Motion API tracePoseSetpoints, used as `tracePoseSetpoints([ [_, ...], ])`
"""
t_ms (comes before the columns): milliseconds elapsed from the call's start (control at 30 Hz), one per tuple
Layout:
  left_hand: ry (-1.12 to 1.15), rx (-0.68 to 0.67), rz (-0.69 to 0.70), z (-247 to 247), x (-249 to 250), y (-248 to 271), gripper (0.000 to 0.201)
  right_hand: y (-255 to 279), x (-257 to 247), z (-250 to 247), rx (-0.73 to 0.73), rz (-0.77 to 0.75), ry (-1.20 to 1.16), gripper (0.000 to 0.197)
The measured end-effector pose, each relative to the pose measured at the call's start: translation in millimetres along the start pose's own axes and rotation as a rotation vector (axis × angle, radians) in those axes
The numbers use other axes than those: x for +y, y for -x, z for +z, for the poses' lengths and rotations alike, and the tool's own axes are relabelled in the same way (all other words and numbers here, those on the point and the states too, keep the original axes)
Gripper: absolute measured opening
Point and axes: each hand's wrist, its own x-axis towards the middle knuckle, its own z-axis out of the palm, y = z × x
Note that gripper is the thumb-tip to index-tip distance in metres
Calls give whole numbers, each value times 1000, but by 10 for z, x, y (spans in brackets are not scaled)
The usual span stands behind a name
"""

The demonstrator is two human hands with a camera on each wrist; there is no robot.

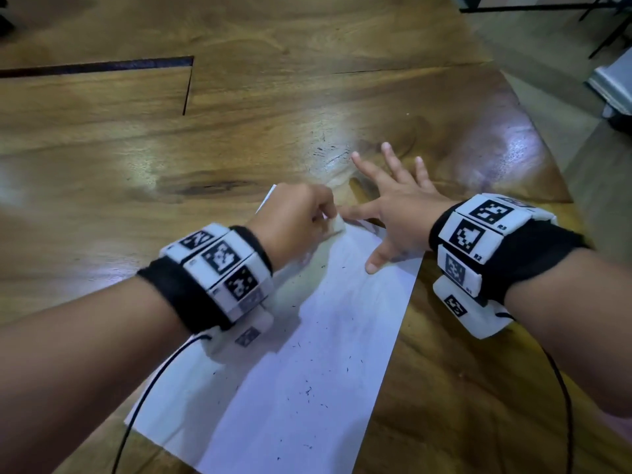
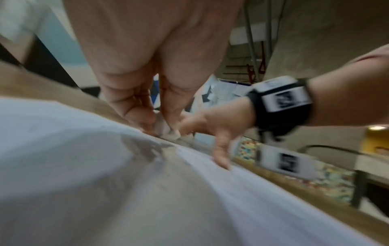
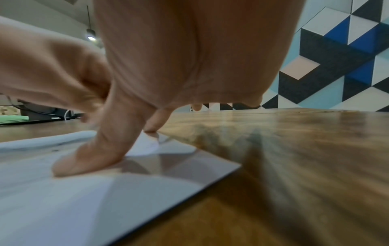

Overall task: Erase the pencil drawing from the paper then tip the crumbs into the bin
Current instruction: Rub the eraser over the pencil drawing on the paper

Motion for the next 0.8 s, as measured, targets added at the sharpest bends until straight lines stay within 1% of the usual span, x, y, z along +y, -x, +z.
tracePoseSetpoints([
  [33,-13,34,6,1,6,-54,10,5,-7,-4,-6,8,-2,93],
  [67,-22,20,28,13,16,-60,9,7,-15,-13,-12,16,-3,92],
  [100,-20,-34,56,34,20,-17,9,9,-16,-21,-17,23,-3,92],
  [167,-44,-208,108,70,7,163,22,10,-20,-28,-26,31,1,94],
  [200,-58,-296,128,70,-9,246,24,9,-20,-27,-25,32,2,95],
  [233,-73,-359,134,59,-30,291,23,7,-16,-23,-23,32,-2,96],
  [267,-83,-375,137,26,-32,291,20,4,-12,-19,-23,33,-10,96],
  [300,-82,-334,137,-5,-44,236,19,2,-6,-10,-26,35,-18,96],
  [333,-76,-255,120,-41,-44,146,18,4,-6,-11,-28,36,-27,96],
  [400,-100,-69,65,-97,-29,-56,10,4,-3,-1,-27,37,-40,95],
  [433,-119,-11,31,-90,-18,-119,8,7,1,-2,-24,37,-45,95],
  [467,-124,6,-1,-61,-6,-132,7,8,2,-3,-19,33,-50,94],
  [500,-106,-4,-15,-19,9,-93,4,11,6,-3,-13,29,-62,93],
  [533,-82,-29,-6,32,33,-11,7,16,6,-5,-11,26,-78,93],
  [633,-55,-165,92,198,108,263,23,15,-1,-7,1,19,-104,94],
  [700,-79,-207,134,203,106,261,23,13,2,-5,3,20,-107,95],
  [733,-82,-199,127,168,81,201,20,15,3,-3,4,19,-111,94],
  [767,-81,-161,94,120,36,119,13,20,7,0,7,17,-113,93],
  [800,-81,-92,56,54,-21,31,5,22,12,1,12,12,-113,93],
])
